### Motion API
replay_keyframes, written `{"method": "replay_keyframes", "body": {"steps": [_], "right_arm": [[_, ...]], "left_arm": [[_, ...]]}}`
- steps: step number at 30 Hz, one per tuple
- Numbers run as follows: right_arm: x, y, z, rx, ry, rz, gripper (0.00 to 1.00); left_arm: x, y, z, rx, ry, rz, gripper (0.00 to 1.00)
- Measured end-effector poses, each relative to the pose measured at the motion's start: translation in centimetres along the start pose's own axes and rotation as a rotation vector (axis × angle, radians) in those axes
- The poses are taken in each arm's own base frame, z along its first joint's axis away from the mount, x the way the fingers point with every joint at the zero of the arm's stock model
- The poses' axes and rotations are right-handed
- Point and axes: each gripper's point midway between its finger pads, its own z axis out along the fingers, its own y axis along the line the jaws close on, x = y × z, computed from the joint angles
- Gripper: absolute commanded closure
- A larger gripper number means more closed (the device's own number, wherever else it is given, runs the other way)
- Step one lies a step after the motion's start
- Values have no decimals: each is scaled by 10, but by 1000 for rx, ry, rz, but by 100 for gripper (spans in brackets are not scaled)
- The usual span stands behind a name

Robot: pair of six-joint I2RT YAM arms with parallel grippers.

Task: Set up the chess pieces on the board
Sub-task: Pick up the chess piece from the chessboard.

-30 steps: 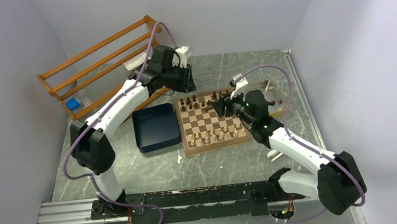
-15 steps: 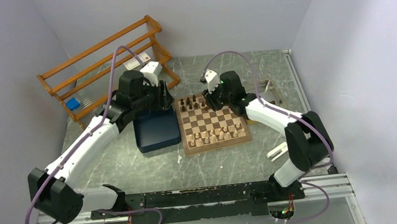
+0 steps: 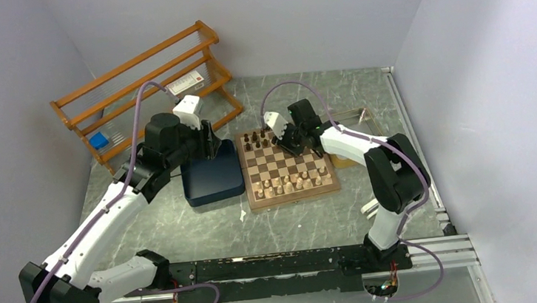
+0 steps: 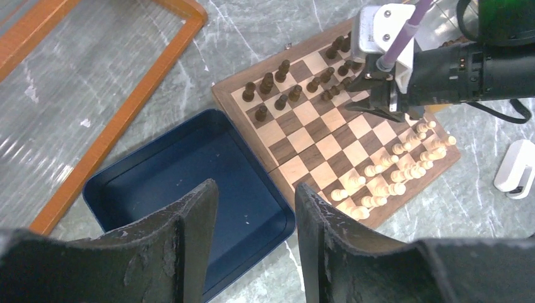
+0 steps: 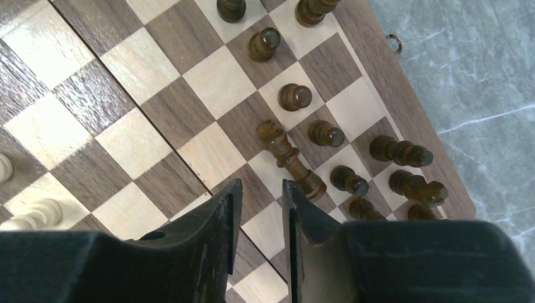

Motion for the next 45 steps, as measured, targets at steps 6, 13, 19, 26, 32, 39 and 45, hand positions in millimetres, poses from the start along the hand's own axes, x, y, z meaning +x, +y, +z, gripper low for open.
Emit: {"method": "replay_keyframes", "body": {"steps": [6, 13, 19, 26, 32, 39, 45], "right_arm": [[3, -6, -2, -6, 2, -62, 65], [4, -10, -2, -11, 4, -114, 65], [9, -13, 6, -28, 22, -130, 65], [11, -17, 13, -48, 33, -139, 69], [12, -11, 12, -81, 30, -157, 71], [12, 7, 0, -141, 2, -169, 69], [-6, -2, -13, -93, -56, -203, 58]], "left_arm": [[5, 6, 2, -26, 6, 12, 47], [8, 8, 4, -32, 14, 20, 47], [11, 9, 6, -38, 23, 20, 47], [12, 10, 6, -44, 23, 20, 47], [12, 11, 6, -48, 23, 21, 47], [12, 11, 6, -48, 21, 21, 47], [8, 11, 1, -46, 5, 20, 46]]}}
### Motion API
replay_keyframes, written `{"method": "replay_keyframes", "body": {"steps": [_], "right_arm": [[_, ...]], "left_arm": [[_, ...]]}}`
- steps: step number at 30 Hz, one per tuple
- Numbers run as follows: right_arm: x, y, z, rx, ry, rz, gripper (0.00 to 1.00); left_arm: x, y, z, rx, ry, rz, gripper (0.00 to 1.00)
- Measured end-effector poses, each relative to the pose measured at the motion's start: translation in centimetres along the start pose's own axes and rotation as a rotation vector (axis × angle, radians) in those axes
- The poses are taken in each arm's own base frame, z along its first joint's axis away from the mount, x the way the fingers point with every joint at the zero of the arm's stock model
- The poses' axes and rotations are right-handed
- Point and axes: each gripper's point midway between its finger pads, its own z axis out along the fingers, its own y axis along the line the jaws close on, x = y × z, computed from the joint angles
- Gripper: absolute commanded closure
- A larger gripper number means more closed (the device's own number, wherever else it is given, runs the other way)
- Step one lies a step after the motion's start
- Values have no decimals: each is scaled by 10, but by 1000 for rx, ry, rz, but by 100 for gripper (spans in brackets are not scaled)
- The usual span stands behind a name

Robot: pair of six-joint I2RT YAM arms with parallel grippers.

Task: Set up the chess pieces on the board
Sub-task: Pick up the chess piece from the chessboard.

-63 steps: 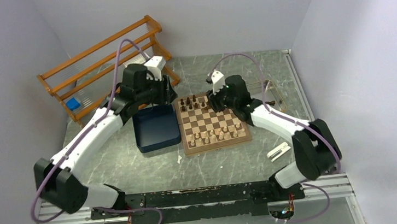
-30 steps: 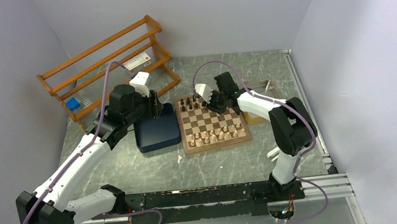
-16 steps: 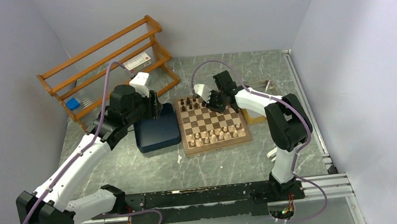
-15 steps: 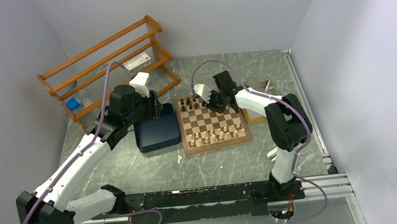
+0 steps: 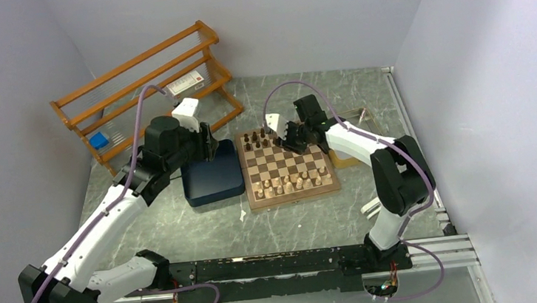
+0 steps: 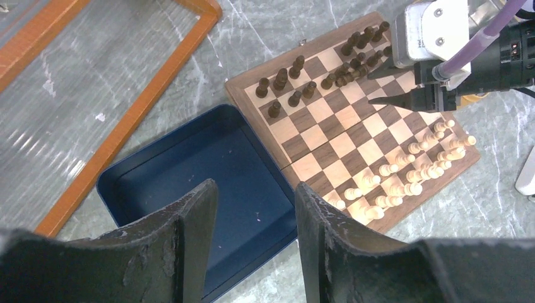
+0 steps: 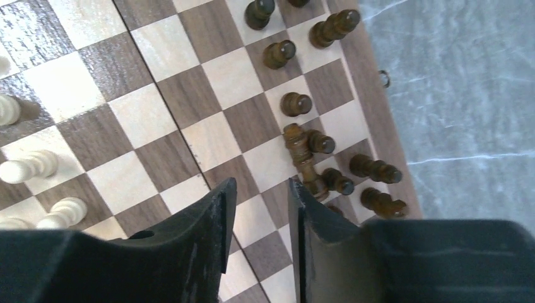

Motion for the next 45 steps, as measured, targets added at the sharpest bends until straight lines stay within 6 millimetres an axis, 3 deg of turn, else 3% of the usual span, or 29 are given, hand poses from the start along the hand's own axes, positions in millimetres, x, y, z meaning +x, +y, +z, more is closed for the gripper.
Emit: {"method": "replay_keyframes", "body": {"steps": [6, 24, 34, 45], "right_arm": [[2, -11, -2, 36, 2, -35, 51], [11, -20, 18, 1, 31, -81, 53], [16, -14, 20, -42, 57, -89, 63], [19, 14, 17, -162, 69, -87, 66]], "left_arm": [[-6, 2, -10, -7, -36, -1, 46], [-7, 6, -12, -31, -46, -2, 46], [-8, 6, -12, -31, -46, -2, 45], [-7, 6, -12, -31, -45, -1, 45]]}}
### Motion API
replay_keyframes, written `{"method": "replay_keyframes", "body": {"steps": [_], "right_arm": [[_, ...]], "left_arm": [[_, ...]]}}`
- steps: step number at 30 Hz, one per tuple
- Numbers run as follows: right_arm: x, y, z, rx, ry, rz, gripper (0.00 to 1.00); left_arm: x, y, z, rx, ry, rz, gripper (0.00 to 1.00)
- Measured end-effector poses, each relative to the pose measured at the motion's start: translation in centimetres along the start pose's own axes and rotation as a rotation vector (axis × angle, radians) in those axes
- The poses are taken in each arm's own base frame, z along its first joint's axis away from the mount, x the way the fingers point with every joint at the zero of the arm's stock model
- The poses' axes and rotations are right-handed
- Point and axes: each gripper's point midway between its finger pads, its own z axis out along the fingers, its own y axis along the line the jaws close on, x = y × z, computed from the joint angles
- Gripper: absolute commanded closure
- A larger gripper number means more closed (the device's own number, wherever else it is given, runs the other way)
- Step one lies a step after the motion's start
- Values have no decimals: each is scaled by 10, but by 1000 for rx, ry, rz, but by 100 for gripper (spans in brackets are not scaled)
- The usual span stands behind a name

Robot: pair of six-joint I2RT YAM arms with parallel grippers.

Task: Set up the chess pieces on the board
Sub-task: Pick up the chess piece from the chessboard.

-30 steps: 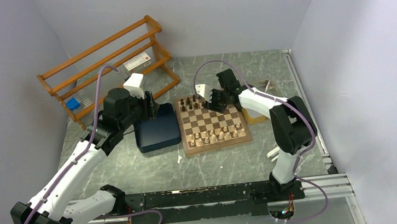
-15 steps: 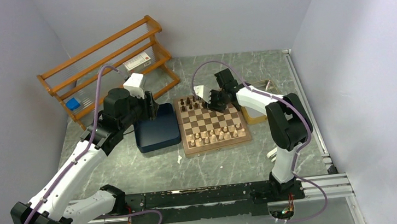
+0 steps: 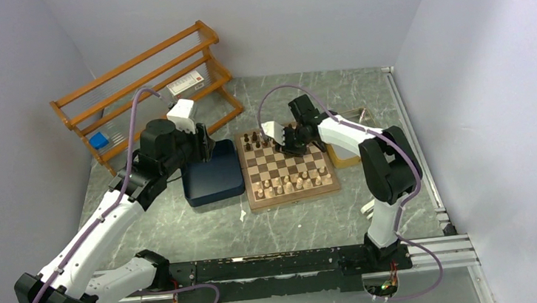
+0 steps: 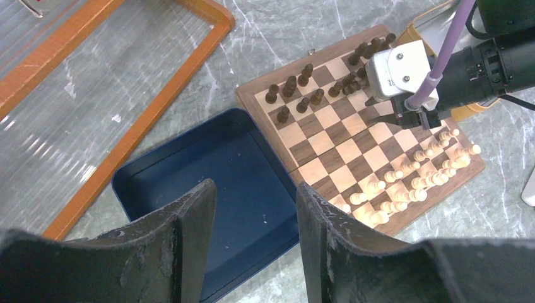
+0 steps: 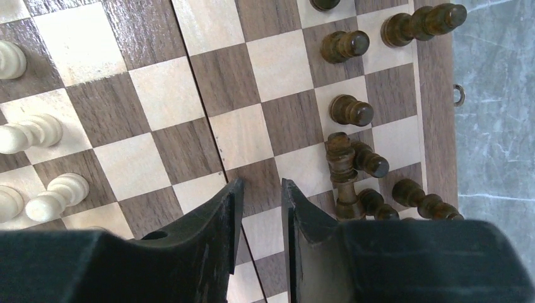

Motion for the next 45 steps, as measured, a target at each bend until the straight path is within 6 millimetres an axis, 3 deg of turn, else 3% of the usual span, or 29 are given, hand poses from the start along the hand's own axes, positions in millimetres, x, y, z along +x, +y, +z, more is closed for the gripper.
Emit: {"method": "replay_keyframes", "body": {"steps": [4, 8, 13, 30, 45], "right_arm": [[-2, 0, -1, 4, -7, -7, 54], [-7, -7, -9, 59, -23, -31, 55], [-12, -24, -17, 126, -43, -75, 49], [-10, -42, -6, 124, -20, -152, 53], [0, -40, 4, 83, 17, -140, 58]], "left_arm": [[0, 0, 0, 0, 0, 0, 45], [2, 0, 0, 0, 4, 0, 44], [2, 2, -3, -8, -2, 0, 43], [-5, 4, -14, -22, -42, 4, 42], [-6, 3, -15, -25, -48, 11, 41]]}}
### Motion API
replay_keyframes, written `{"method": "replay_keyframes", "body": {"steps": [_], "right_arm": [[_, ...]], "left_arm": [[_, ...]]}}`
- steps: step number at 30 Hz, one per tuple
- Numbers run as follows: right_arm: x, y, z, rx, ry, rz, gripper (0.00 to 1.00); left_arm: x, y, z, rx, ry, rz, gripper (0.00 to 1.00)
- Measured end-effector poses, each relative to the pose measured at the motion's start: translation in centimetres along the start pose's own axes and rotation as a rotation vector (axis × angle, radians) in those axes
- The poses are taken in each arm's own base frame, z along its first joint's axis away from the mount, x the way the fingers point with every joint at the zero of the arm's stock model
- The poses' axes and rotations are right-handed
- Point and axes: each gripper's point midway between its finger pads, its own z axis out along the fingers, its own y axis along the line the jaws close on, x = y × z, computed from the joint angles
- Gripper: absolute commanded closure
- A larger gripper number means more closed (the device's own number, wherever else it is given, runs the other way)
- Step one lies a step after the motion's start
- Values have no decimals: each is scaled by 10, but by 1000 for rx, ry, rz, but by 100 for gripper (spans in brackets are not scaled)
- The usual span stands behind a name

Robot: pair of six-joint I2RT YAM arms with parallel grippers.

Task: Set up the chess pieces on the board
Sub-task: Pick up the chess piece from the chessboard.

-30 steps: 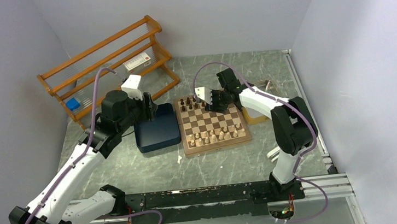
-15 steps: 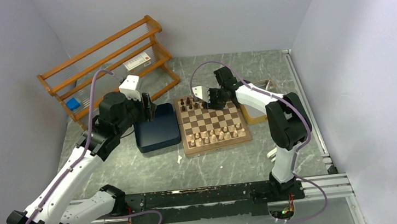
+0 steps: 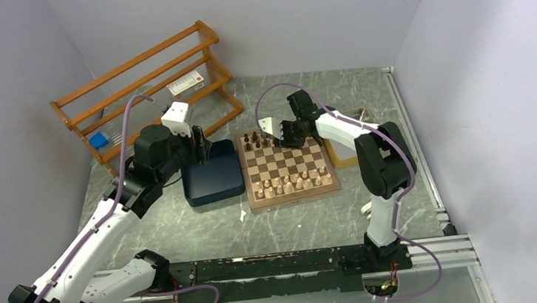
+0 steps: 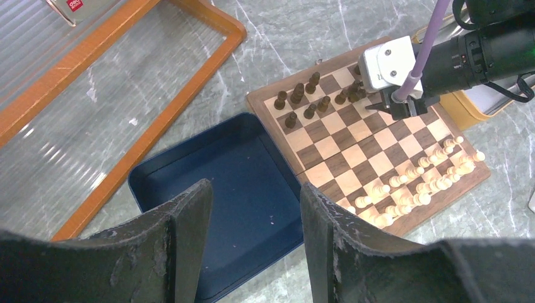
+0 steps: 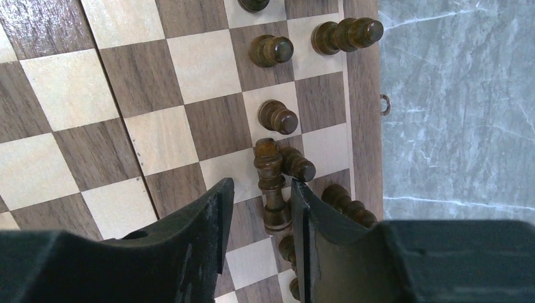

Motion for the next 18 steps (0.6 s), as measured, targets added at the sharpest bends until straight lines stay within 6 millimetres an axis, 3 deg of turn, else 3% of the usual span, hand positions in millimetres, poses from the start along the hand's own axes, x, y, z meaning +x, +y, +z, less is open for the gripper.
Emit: {"method": "replay_keyframes", "body": {"steps": [18], "right_arm": [[0, 12, 0, -85, 43, 6, 63]], "left_arm": [[0, 1, 0, -4, -1, 0, 41]]}}
